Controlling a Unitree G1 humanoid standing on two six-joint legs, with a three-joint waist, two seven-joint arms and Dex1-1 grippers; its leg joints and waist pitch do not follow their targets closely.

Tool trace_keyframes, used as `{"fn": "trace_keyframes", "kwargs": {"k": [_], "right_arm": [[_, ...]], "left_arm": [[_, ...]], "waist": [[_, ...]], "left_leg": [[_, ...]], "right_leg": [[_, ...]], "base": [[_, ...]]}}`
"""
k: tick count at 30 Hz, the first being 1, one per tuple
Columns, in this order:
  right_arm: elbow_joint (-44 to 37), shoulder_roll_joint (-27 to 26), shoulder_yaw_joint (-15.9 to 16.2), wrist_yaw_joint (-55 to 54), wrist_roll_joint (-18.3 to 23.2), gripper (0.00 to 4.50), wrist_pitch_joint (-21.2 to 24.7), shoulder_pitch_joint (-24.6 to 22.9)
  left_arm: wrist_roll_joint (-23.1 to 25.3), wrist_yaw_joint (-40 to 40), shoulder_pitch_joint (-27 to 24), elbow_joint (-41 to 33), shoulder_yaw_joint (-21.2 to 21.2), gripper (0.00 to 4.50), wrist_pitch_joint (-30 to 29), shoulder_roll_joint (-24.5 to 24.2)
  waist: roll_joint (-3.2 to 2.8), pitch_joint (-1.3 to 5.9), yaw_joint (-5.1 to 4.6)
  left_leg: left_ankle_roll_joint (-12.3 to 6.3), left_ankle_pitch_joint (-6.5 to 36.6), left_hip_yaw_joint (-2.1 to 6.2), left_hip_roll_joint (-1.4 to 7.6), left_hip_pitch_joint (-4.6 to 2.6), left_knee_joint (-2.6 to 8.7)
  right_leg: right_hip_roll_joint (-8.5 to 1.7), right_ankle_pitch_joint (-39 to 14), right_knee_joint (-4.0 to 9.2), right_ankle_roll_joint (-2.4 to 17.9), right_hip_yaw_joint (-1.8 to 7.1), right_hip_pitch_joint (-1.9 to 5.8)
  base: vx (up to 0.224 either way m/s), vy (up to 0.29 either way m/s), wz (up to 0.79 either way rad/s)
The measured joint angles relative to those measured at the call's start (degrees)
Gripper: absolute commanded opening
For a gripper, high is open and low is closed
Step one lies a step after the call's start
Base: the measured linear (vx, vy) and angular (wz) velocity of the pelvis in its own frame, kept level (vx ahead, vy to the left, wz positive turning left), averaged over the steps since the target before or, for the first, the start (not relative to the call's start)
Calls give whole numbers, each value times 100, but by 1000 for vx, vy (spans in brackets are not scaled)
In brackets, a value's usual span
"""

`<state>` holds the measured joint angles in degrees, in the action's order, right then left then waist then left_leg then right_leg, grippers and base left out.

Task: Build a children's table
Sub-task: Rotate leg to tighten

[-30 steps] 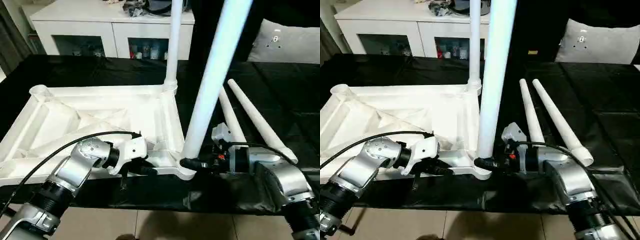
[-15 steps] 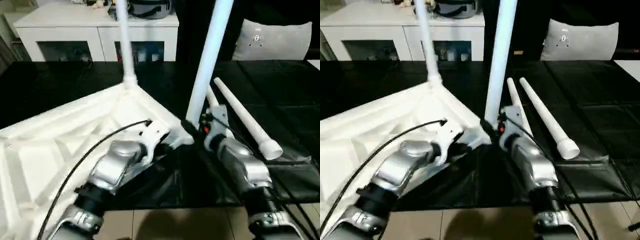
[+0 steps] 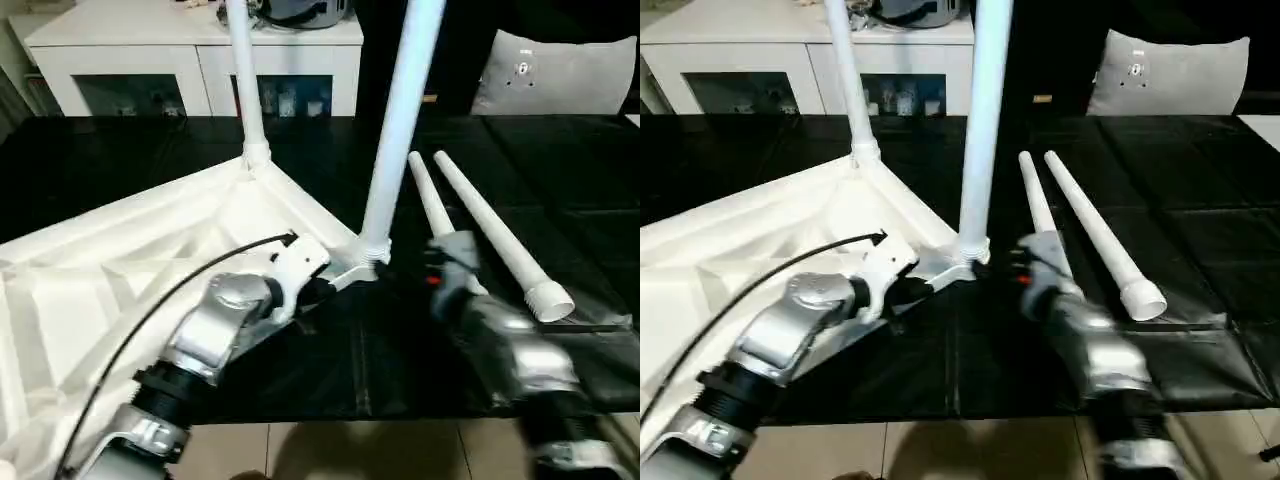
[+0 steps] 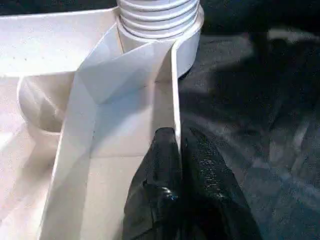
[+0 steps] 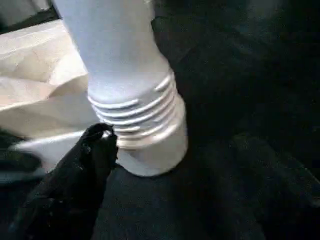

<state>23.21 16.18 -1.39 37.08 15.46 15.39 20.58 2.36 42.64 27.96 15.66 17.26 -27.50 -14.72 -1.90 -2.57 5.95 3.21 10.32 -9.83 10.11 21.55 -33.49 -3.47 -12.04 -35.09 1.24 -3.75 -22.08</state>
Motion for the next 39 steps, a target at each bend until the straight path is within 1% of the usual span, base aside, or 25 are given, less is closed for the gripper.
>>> {"fn": "trace_keyframes", "kwargs": {"k": [1,3,5,6,10,11,14,16,18,21,22,24,27,28,30,31,32,33,36,37,39], "right_arm": [[-115,163,-9,226,11,437,-20,-25],[-352,418,88,610,14,443,-65,-68],[-548,622,170,951,19,448,-80,-98],[-590,669,200,1054,20,448,-80,-100],[-777,855,480,1617,25,448,-94,-105],[-790,892,539,1706,22,448,-103,-103],[-832,932,714,1927,-32,448,-122,-94],[-832,930,841,2097,-33,448,-118,-67],[-833,927,901,2264,-16,413,-69,-65],[-847,928,989,2463,40,408,25,-66],[-847,933,1016,2534,67,385,80,-66],[-855,949,1071,2636,104,368,172,-66],[-863,949,1080,2730,218,358,308,-67],[-863,949,1080,2735,242,335,330,-67],[-921,969,1080,2792,256,319,399,-97],[-942,984,1080,2813,266,319,427,-116],[-953,995,1079,2816,274,298,438,-130],[-964,1004,1077,2823,290,286,442,-147],[-1014,1043,1073,2841,294,277,465,-162],[-1031,1049,1073,2848,297,263,483,-173],[-1082,1057,1071,2848,305,259,534,-196]], "left_arm": [[1,108,0,48,0,0,135,-101],[-1,342,-6,107,55,0,426,-290],[-10,634,-47,110,117,0,702,-456],[-13,752,-50,109,156,0,800,-505],[-104,1411,-65,77,396,0,1240,-776],[-117,1544,-65,70,442,0,1318,-826],[-168,1992,-70,43,556,0,1541,-1036],[-211,2243,-69,36,594,0,1640,-1148],[-224,2411,-66,37,624,0,1715,-1200],[-232,2552,-54,41,646,0,1759,-1236],[-254,2603,-45,44,666,0,1768,-1259],[-267,2676,-39,46,683,0,1797,-1284],[-266,2717,-34,77,683,0,1861,-1282],[-266,2717,-32,93,683,0,1884,-1278],[-264,2720,-24,112,683,0,1900,-1266],[-264,2721,-22,115,683,0,1901,-1260],[-264,2727,-21,118,683,0,1901,-1257],[-265,2735,-21,120,683,0,1902,-1255],[-267,2768,-8,150,683,0,1911,-1236],[-266,2777,-7,158,683,0,1917,-1232],[-268,2794,-6,163,683,0,1920,-1231]], "waist": [[0,0,1],[1,0,10],[1,0,54],[1,0,66],[1,0,216],[1,0,240],[3,1,264],[8,2,262],[9,3,268],[12,3,267],[12,3,268],[12,3,274],[12,3,286],[12,3,287],[12,3,299],[12,3,305],[12,3,309],[12,3,314],[11,4,334],[11,4,344],[11,4,355]], "left_leg": [[-1,0,0,4,1,-1],[-3,-1,0,6,9,-1],[-6,-3,0,10,18,-4],[-6,-3,1,11,22,-6],[-13,-1,0,10,47,-25],[-13,-1,0,9,50,-28],[-14,1,-2,7,50,-35],[-14,1,-2,8,48,-38],[-14,0,-2,8,47,-39],[-14,0,-2,8,47,-42],[-14,0,-2,8,47,-42],[-14,0,-2,8,47,-42],[-14,0,-2,8,47,-43],[-14,0,-2,8,47,-43],[-14,0,-2,8,47,-43],[-14,0,-2,8,47,-43],[-14,0,-2,8,47,-43],[-14,0,-2,8,46,-43],[-14,0,-2,9,45,-43],[-14,0,-2,9,45,-43],[-14,0,-2,9,44,-44]], "right_leg": [[2,0,0,0,-3,0],[3,0,-1,-1,-5,-7],[3,0,-1,0,-10,-12],[3,0,-2,0,-11,-14],[-2,0,-2,0,-12,-21],[-4,0,-2,0,-12,-21],[-7,1,-5,0,-10,-19],[-8,1,-12,0,-10,-19],[-8,1,-14,0,-10,-18],[-9,1,-17,0,-11,-17],[-9,1,-17,0,-10,-18],[-9,1,-17,0,-11,-17],[-9,1,-17,0,-11,-18],[-9,1,-18,0,-11,-18],[-9,1,-19,0,-11,-18],[-9,1,-20,0,-11,-18],[-9,1,-20,1,-11,-18],[-9,1,-20,0,-11,-18],[-9,1,-21,0,-12,-18],[-9,1,-21,0,-12,-18],[-9,1,-22,0,-11,-18]], "base": [[0,0,0],[0,0,0],[0,0,0],[0,0,0],[0,0,0],[0,0,0],[0,0,0],[0,0,0],[0,0,0],[0,0,0],[0,0,0],[0,0,0],[0,0,0],[0,0,0],[0,0,0],[0,0,0],[0,0,0],[0,0,0],[0,0,0],[0,0,0],[0,0,0]]}}
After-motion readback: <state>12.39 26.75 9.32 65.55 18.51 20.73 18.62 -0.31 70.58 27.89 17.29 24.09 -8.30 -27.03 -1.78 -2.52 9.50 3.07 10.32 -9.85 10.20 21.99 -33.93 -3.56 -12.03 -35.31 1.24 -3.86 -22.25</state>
